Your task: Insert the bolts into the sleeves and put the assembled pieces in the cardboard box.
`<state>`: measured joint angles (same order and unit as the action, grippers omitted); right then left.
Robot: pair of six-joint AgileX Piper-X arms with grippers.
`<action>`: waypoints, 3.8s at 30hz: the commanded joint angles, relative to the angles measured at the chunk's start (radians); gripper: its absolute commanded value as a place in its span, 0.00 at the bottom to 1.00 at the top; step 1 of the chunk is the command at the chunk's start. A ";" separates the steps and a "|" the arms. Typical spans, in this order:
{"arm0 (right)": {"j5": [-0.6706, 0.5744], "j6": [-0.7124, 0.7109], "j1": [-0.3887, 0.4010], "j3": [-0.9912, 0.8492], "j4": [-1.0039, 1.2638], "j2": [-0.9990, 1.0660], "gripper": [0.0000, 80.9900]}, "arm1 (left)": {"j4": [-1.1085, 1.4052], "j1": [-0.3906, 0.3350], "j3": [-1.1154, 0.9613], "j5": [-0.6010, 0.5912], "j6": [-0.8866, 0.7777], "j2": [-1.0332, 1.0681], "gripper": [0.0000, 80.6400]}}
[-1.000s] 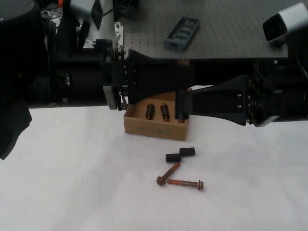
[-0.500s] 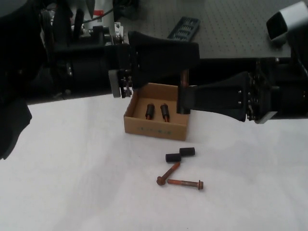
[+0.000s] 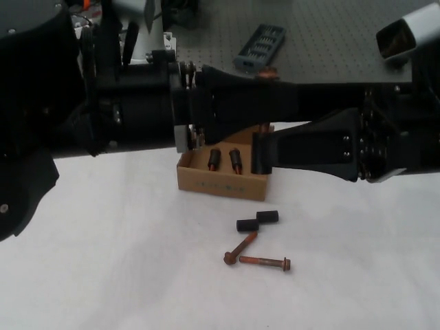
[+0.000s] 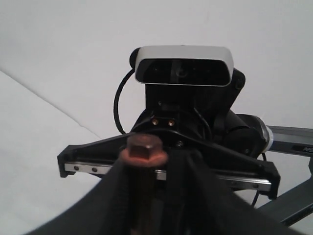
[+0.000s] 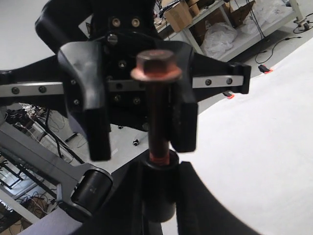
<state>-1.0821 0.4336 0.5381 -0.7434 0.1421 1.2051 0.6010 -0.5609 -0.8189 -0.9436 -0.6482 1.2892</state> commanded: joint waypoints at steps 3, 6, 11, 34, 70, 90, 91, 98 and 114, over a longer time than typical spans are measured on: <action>0.078 -0.001 -0.012 -0.007 0.007 -0.001 0.02 | -0.004 -0.021 -0.010 -0.106 0.031 -0.012 0.01; 0.078 -0.001 -0.012 -0.007 0.007 -0.001 0.02 | -0.004 -0.021 -0.010 -0.119 0.053 -0.012 0.01; 0.057 -0.001 -0.012 -0.007 0.007 -0.001 0.02 | -0.004 -0.021 -0.010 -0.119 0.053 -0.012 0.01; 0.055 -0.001 -0.012 -0.007 0.007 -0.001 0.02 | -0.009 -0.021 -0.010 -0.183 0.035 -0.012 0.43; 0.023 -0.008 -0.012 -0.007 0.007 -0.001 0.02 | -0.323 -0.021 -0.010 0.023 0.321 -0.012 0.55; -0.026 -0.009 -0.016 -0.007 0.047 -0.012 0.02 | -0.369 0.011 -0.010 0.075 0.343 -0.033 0.55; -0.031 -0.003 -0.018 -0.007 0.045 -0.012 0.02 | -0.374 0.025 -0.010 0.075 0.343 -0.044 0.55; 0.055 -0.002 -0.060 -0.007 0.043 -0.012 0.02 | -0.642 0.110 -0.010 0.131 0.479 -0.176 0.50; 0.296 -0.002 -0.070 -0.443 -0.084 0.528 0.02 | -1.270 0.113 -0.010 0.521 0.567 -0.561 0.13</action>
<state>-0.7949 0.4325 0.4746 -1.1435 0.0719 1.7491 -0.6127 -0.4481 -0.8250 -0.5096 -0.1031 0.7831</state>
